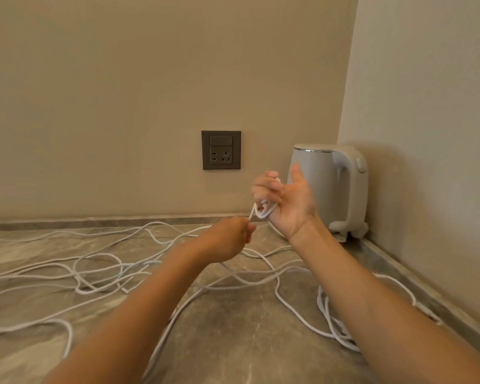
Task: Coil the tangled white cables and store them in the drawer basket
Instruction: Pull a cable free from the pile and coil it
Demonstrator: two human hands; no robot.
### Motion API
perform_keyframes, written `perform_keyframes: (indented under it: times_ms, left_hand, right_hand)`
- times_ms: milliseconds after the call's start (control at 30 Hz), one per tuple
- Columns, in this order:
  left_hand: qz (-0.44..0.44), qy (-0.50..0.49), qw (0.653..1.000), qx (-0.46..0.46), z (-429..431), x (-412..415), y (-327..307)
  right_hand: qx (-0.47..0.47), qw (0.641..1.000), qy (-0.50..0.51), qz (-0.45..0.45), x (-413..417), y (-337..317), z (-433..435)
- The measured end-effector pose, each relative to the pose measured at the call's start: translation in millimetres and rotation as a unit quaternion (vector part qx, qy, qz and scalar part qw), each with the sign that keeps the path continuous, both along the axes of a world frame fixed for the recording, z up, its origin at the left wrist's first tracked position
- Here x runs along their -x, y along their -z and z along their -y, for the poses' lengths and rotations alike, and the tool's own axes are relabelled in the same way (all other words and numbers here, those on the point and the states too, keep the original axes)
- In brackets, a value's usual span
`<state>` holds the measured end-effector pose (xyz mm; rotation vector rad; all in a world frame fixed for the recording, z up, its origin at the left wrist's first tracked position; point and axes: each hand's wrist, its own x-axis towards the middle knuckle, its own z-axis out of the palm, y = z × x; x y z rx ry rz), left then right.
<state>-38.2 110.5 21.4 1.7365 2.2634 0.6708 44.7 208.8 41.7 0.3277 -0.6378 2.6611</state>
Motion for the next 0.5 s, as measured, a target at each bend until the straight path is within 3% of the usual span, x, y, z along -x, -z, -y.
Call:
perform_keyframes:
  times_ms: [133, 233, 367, 500]
  left_hand:
    - [-0.014, 0.034, 0.989, 0.145, 2.4, -4.0, 3.1]
    - [-0.032, 0.061, 0.982, 0.173, 2.0, -5.8, 2.2]
    - [-0.033, 0.071, 0.982, 0.173, 8.5, -5.9, -10.5]
    - [-0.021, 0.05, 0.994, 0.09, 15.4, 8.9, -21.9]
  right_hand:
    - [0.064, 0.978, 0.195, 0.046, 1.3, -2.7, 0.1]
    - [0.046, 0.959, 0.265, 0.093, 1.0, 2.3, -2.6]
    - [-0.101, 0.921, 0.323, 0.192, 1.3, 10.2, -2.4]
    - [-0.306, 0.833, 0.359, 0.288, 5.5, 13.4, -3.8]
